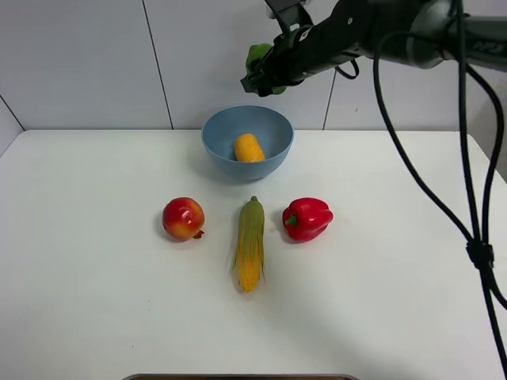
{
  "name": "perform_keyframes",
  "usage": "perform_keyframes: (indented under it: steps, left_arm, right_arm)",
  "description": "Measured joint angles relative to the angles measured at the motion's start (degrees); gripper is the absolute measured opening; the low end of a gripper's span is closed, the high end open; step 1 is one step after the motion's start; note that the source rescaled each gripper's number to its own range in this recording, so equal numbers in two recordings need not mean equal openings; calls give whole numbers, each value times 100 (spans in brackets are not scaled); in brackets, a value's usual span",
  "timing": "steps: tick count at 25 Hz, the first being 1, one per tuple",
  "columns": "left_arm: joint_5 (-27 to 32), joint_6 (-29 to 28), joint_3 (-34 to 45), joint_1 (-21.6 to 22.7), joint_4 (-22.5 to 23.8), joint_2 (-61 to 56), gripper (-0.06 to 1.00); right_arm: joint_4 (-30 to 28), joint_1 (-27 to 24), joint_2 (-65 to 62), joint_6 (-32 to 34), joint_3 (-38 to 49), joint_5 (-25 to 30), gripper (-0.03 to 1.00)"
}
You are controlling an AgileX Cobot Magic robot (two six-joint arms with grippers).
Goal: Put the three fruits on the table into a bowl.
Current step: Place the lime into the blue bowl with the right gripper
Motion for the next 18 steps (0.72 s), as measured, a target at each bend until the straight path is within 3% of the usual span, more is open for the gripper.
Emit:
perform_keyframes:
  steps: [7,18]
  left_arm:
    - [0,0,0,0,0,0,0]
    - [0,0,0,0,0,0,0]
  right_arm:
    - [185,21,666,18,-81,-688,65]
    - [306,114,1948,20,-1463,-359,65]
